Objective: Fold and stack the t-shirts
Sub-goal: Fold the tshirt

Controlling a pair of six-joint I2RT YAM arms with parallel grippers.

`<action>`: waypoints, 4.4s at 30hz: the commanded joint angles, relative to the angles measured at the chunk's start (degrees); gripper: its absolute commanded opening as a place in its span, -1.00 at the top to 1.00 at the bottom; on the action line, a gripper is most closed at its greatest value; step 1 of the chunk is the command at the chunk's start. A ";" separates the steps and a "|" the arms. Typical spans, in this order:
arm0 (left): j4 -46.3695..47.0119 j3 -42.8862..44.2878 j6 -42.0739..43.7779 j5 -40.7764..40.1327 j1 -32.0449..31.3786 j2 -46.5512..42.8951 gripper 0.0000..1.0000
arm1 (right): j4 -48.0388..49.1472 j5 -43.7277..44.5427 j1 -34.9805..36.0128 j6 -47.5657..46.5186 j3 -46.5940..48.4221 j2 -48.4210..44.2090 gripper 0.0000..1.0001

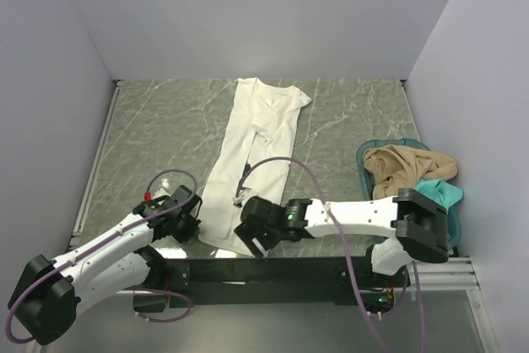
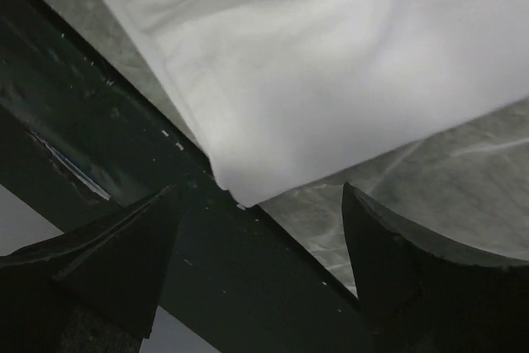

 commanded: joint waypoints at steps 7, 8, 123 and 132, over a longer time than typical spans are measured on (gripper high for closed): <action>-1.50 -1.08 1.78 -1.08 0.19 -0.16 0.99 | -0.62 2.87 5.82 -0.09 6.31 9.60 -0.46; -1.41 -1.16 1.78 -0.99 0.19 -0.42 0.99 | -0.71 2.60 6.17 0.08 5.96 9.86 -0.44; 24.51 25.47 29.47 8.50 14.96 33.41 -0.53 | 11.24 -0.74 -30.57 3.07 0.42 2.82 -0.65; 25.48 25.64 29.47 9.11 16.54 39.21 0.03 | 11.95 -1.18 -30.65 3.87 0.95 7.66 -0.43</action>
